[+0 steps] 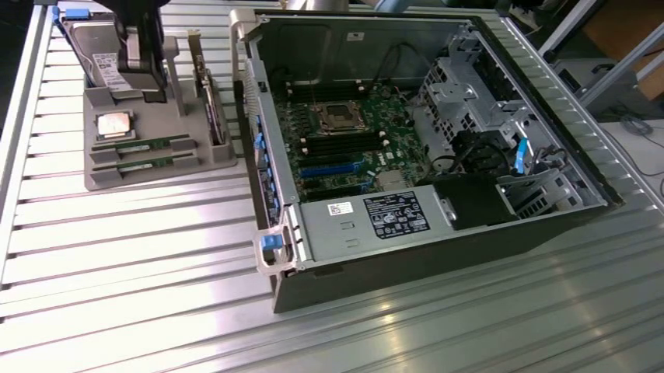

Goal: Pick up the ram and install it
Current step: 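Pick up the ram and move it above insertion slot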

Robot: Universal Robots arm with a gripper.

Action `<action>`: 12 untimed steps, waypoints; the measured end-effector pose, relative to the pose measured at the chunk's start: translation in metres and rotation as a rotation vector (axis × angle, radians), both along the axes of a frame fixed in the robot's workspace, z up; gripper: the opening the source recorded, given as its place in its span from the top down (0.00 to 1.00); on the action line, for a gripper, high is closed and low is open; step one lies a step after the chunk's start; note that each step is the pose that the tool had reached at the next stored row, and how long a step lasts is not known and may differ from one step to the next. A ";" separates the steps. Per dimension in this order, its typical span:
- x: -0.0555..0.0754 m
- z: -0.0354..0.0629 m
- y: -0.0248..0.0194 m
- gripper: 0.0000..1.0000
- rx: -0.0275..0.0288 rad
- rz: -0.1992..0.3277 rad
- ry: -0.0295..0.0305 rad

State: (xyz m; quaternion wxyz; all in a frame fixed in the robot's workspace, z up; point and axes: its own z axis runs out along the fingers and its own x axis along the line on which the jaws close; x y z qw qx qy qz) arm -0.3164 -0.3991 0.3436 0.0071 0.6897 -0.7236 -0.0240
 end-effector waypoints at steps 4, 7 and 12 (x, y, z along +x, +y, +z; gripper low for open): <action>0.000 -0.0030 0.0000 0.70 0.0000 0.000 0.0000; 0.000 -0.0046 0.0000 0.70 0.0000 0.000 0.0000; 0.000 -0.0071 0.0000 0.70 0.0000 0.000 0.0000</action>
